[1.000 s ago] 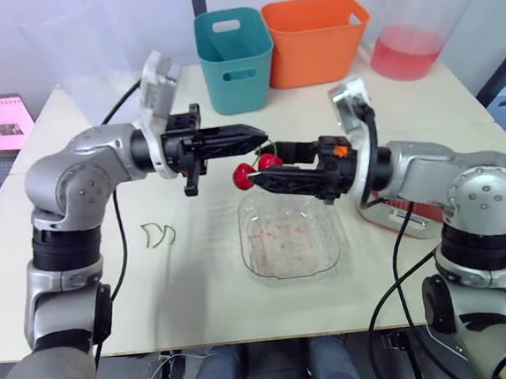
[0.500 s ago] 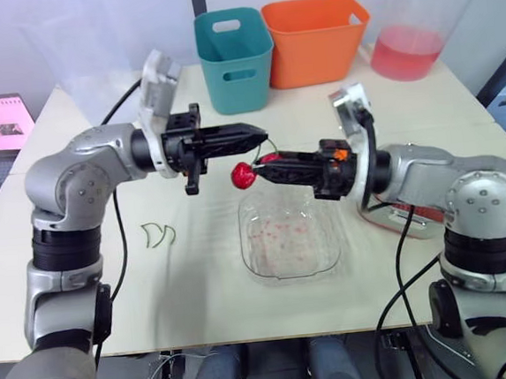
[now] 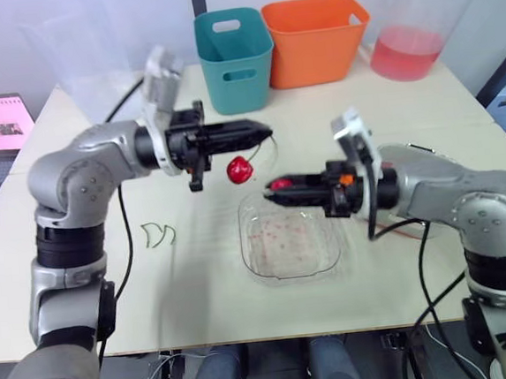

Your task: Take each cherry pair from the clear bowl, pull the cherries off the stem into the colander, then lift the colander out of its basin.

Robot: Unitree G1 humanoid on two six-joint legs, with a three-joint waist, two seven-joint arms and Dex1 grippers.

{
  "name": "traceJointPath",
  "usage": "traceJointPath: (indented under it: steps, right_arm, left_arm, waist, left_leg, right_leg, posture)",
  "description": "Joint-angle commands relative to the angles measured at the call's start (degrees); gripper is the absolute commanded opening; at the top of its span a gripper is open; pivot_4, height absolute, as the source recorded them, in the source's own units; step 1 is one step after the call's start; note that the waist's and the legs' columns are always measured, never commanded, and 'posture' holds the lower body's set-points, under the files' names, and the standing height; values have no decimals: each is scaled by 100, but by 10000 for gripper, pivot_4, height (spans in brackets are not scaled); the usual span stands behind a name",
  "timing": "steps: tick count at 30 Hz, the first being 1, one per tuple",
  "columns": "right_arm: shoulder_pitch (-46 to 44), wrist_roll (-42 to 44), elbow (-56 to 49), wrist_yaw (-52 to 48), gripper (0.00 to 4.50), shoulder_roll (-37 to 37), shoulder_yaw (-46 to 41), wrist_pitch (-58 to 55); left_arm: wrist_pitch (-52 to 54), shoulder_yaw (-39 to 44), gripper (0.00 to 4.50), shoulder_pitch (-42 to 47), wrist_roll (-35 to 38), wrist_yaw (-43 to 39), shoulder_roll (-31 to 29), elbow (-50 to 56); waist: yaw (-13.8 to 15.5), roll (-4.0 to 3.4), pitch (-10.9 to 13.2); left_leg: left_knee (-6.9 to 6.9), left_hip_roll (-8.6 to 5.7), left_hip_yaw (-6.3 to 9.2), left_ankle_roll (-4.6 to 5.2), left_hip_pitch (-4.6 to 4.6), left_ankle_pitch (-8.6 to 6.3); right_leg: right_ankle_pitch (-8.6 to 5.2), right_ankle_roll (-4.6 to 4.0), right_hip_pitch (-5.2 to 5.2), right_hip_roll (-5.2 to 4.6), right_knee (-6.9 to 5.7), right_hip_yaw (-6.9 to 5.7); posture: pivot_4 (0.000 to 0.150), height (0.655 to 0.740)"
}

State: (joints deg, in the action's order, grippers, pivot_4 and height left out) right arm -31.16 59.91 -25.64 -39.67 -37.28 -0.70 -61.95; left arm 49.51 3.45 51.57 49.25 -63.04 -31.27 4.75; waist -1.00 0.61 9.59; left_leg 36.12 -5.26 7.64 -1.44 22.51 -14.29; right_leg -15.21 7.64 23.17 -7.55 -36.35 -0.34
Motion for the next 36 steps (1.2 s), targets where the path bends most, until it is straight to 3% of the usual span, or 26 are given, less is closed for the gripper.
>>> traceJointPath:
  steps: [1,5,9,16,21,26,29,34,36]
  right_arm:
    - [-48,-119,-294,-154,6422,-133,-27,210]
    - [19,-183,-318,-150,6422,-225,-141,270]
    - [174,-609,25,-37,6422,-735,-798,545]
    - [1250,-1939,1116,-319,6422,-1925,-1812,1495]
    - [1787,-2820,1810,-689,6422,-2259,-1585,2336]
    - [2141,-3142,2022,-1017,6422,-2389,-1692,2603]
    - [2195,-3135,2013,-1099,17485,-2407,-1829,2561]
    - [2037,-3098,2000,-1162,42674,-2463,-1989,2402]
    - [1944,-3026,1990,-1202,42674,-2478,-2054,2293]
  left_arm:
    - [-77,151,0,128,116,69,42,89]
    - [-105,93,0,72,66,50,46,125]
    - [-204,56,0,-65,-62,56,-11,168]
    - [-399,-77,0,-389,-232,-19,-40,289]
    - [-559,-237,0,-409,-376,-122,26,155]
    - [-646,-293,0,-426,-466,-204,14,84]
    - [-643,-287,0,-452,-482,-227,5,77]
    - [-636,-283,0,-467,-504,-222,13,60]
    - [-634,-253,0,-439,-493,-200,27,28]
  waist:
    - [9,0,0]
    - [16,1,0]
    - [37,1,0]
    - [50,1,1]
    - [7,-1,-1]
    - [20,-1,0]
    - [27,-1,0]
    - [28,-1,0]
    - [31,-1,0]
  left_leg:
    - [0,0,0,0,0,0]
    - [0,0,1,-1,0,1]
    - [1,-3,0,-1,0,1]
    - [1,-3,-6,4,1,-2]
    - [0,1,-20,6,-4,-3]
    - [0,4,-24,4,-7,-2]
    - [2,3,-24,4,-6,-2]
    - [2,3,-22,2,-6,-1]
    - [2,3,-22,2,-6,-1]
  right_leg:
    - [0,0,0,0,0,0]
    - [0,0,-1,0,1,0]
    - [0,0,-2,-3,2,0]
    - [0,1,-9,-3,10,-1]
    - [0,1,-9,0,7,4]
    - [0,1,-9,1,5,8]
    - [0,1,-10,0,6,8]
    - [0,1,-11,0,6,8]
    - [0,1,-11,0,6,7]
  posture:
    - [1500,7400]
    - [1500,7400]
    - [1500,7400]
    - [1500,7400]
    - [1500,7400]
    - [1500,7400]
    - [1500,7400]
    - [1500,7400]
    - [1500,7400]
